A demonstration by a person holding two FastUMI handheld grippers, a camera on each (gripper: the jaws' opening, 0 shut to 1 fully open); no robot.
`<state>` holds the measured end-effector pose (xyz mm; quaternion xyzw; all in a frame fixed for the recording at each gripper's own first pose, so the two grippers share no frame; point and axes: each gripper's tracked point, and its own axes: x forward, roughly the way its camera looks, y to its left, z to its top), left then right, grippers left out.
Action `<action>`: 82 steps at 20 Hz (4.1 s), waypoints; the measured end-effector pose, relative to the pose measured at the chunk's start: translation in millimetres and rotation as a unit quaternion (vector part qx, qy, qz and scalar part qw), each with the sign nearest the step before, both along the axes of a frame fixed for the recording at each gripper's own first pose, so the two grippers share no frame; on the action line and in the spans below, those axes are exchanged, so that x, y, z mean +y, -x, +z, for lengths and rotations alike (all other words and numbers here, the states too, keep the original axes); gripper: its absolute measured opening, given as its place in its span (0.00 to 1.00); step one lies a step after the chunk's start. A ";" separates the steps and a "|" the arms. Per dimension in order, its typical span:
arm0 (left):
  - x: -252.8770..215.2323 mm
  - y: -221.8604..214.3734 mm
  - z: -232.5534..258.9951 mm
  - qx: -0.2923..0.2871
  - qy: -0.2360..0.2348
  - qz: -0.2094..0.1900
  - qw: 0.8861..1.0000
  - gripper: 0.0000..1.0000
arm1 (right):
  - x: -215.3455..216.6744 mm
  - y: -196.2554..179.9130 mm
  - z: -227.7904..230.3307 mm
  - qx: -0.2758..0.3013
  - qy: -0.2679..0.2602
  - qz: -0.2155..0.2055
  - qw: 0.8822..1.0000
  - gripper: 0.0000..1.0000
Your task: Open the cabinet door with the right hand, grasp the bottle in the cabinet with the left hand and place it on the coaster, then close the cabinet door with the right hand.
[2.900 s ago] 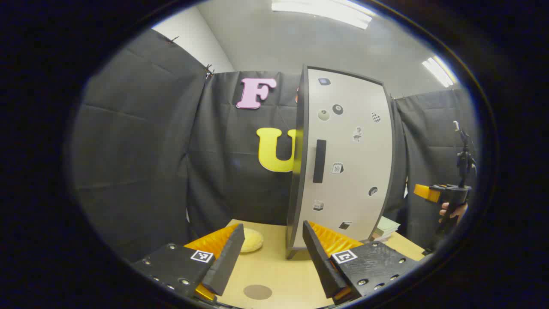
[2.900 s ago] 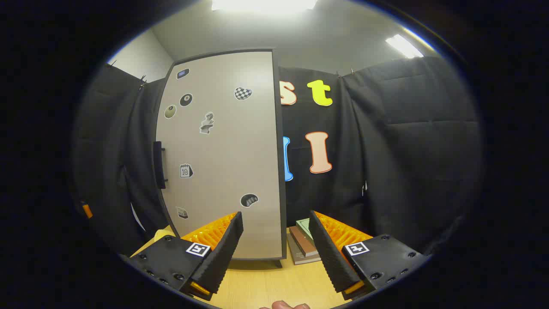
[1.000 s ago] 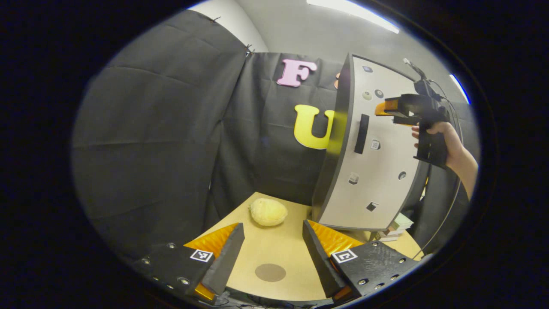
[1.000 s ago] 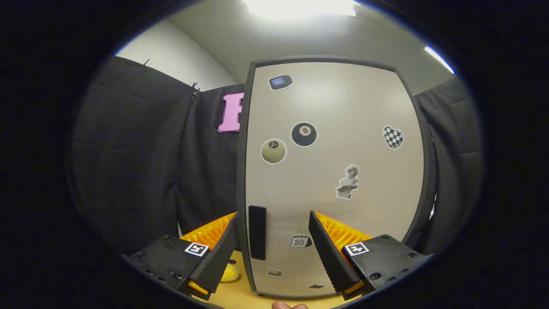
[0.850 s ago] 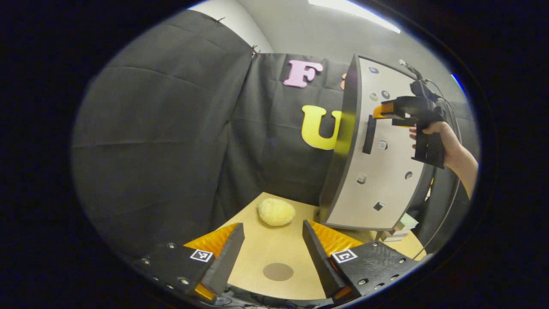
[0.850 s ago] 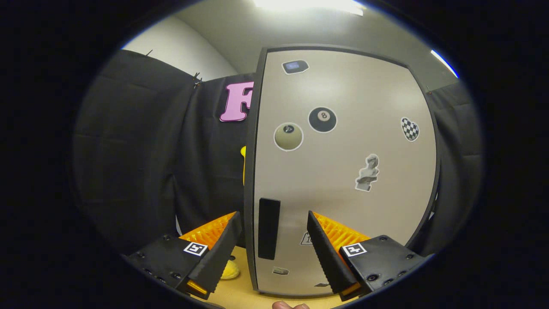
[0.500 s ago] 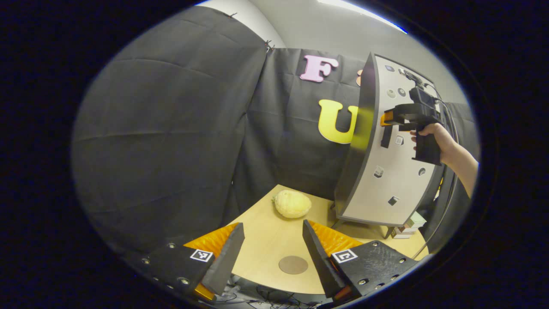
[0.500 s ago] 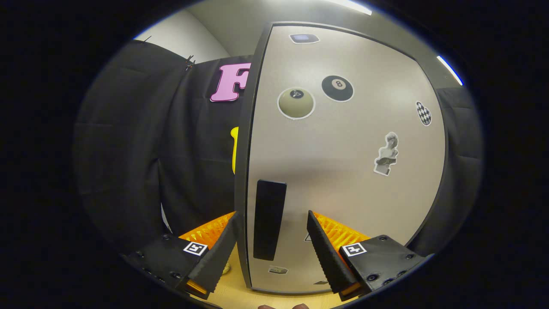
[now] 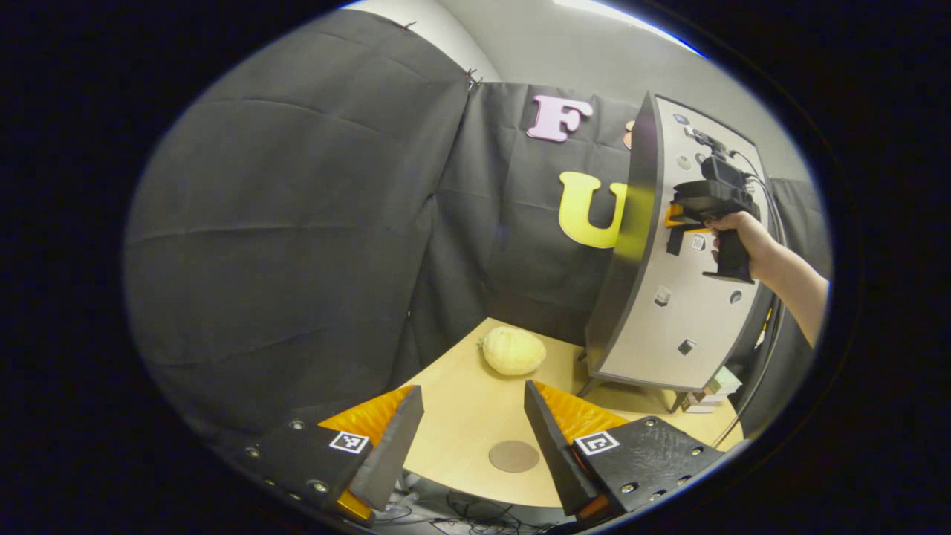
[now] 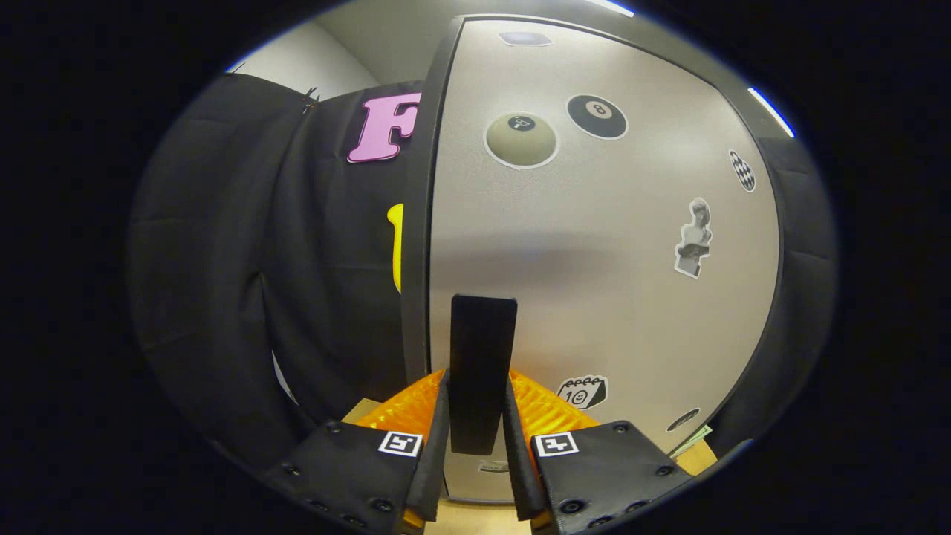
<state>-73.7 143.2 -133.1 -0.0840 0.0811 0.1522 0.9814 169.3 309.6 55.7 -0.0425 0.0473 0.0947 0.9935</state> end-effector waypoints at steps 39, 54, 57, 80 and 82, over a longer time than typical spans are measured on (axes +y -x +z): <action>-156.2 0.3 74.8 -0.029 -0.039 -0.062 0.997 0.82 | -81.6 103.2 -7.4 0.032 -0.031 0.223 0.974 0.12; -281.9 -18.1 63.3 -0.023 -0.061 -0.168 0.984 0.82 | -171.0 112.7 -3.1 0.002 -0.045 0.111 0.993 0.11; -300.8 -35.4 56.9 -0.018 -0.059 -0.197 0.979 0.82 | -190.1 109.3 -2.5 0.001 -0.054 0.071 0.996 0.10; -296.1 -164.2 95.0 -0.042 -0.048 -0.383 0.921 0.82 | -271.9 190.1 -8.0 -0.020 -0.102 -0.196 0.975 0.02; -290.2 -170.8 105.4 -0.055 -0.053 -0.386 0.919 0.84 | -281.0 192.5 -0.8 -0.027 -0.071 -0.211 0.975 0.00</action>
